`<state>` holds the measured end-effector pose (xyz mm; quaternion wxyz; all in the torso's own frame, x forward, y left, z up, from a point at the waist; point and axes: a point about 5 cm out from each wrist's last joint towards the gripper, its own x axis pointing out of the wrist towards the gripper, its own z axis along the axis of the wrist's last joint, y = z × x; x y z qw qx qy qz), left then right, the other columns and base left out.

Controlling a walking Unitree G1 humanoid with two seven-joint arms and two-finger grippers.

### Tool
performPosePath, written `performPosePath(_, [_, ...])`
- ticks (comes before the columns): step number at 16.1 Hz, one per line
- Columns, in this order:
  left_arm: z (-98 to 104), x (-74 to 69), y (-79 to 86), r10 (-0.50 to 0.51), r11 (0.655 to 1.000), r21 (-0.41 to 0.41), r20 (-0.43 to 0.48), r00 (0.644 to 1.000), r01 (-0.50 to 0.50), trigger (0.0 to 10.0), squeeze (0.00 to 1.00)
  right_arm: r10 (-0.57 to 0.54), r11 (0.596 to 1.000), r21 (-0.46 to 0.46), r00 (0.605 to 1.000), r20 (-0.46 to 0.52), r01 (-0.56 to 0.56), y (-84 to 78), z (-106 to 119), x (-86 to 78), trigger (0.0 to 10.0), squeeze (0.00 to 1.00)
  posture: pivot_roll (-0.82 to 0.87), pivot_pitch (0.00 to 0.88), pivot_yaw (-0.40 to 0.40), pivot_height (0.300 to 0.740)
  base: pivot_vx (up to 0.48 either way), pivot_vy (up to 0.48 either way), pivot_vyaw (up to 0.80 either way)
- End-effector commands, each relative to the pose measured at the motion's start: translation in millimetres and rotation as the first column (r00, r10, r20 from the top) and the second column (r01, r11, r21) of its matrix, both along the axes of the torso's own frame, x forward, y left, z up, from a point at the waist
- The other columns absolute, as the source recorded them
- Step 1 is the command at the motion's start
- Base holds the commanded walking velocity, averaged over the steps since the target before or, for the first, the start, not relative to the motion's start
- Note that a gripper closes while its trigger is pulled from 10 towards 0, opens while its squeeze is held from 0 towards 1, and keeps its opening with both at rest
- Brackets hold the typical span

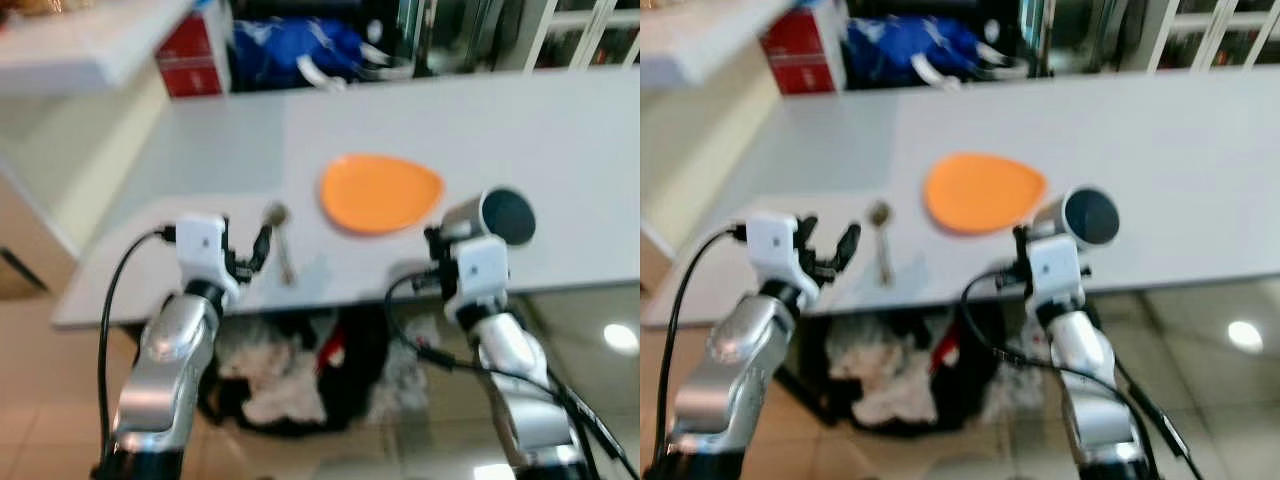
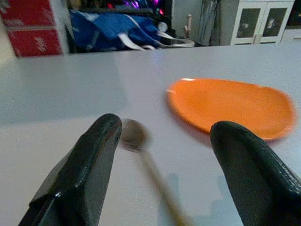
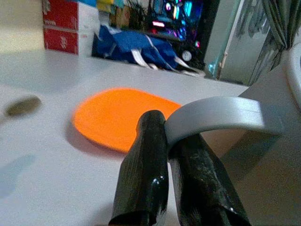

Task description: Setting the table

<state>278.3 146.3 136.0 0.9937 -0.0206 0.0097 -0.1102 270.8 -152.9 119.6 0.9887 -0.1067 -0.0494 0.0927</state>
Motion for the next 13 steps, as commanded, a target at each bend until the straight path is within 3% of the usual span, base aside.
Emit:
performPosePath(1, [2.4,1.6,-4.0,-0.012,1.000,0.012,0.011,1.000,0.012,10.0,0.00,-0.001,1.000,-0.009,1.000,0.016,0.001,-3.4,4.1,2.0,0.0,0.00,-0.14,0.000,0.076,0.740,0.000,-0.431,0.00])
performPosePath(3, [2.0,4.0,-2.1,0.005,1.000,0.003,0.005,1.000,-0.005,10.0,0.00,0.001,1.000,-0.013,1.000,0.017,-0.001,-4.0,4.8,4.3,0.0,0.00,-0.15,0.000,0.073,0.740,0.000,-0.429,0.00])
performPosePath(8, [2.0,6.7,0.9,0.031,0.999,0.024,0.012,0.999,-0.031,10.0,0.00,0.009,1.000,-0.019,1.000,0.016,-0.009,-4.2,5.0,4.8,0.0,0.00,-0.14,0.000,0.069,0.740,0.316,-0.356,0.00])
performPosePath(11, [4.4,9.3,1.4,0.046,0.999,-0.001,0.021,0.999,-0.046,10.0,0.00,0.010,1.000,-0.017,1.000,0.016,-0.009,-4.8,4.8,4.7,0.0,0.00,-0.14,0.000,0.070,0.740,0.000,0.000,0.00])
performPosePath(13, [5.0,9.8,-0.2,0.043,0.999,-0.004,0.019,0.999,-0.043,10.0,0.00,0.014,1.000,-0.019,1.000,0.018,-0.013,-4.4,5.5,5.3,0.0,0.00,-0.15,0.000,0.070,0.740,0.328,0.349,0.00])
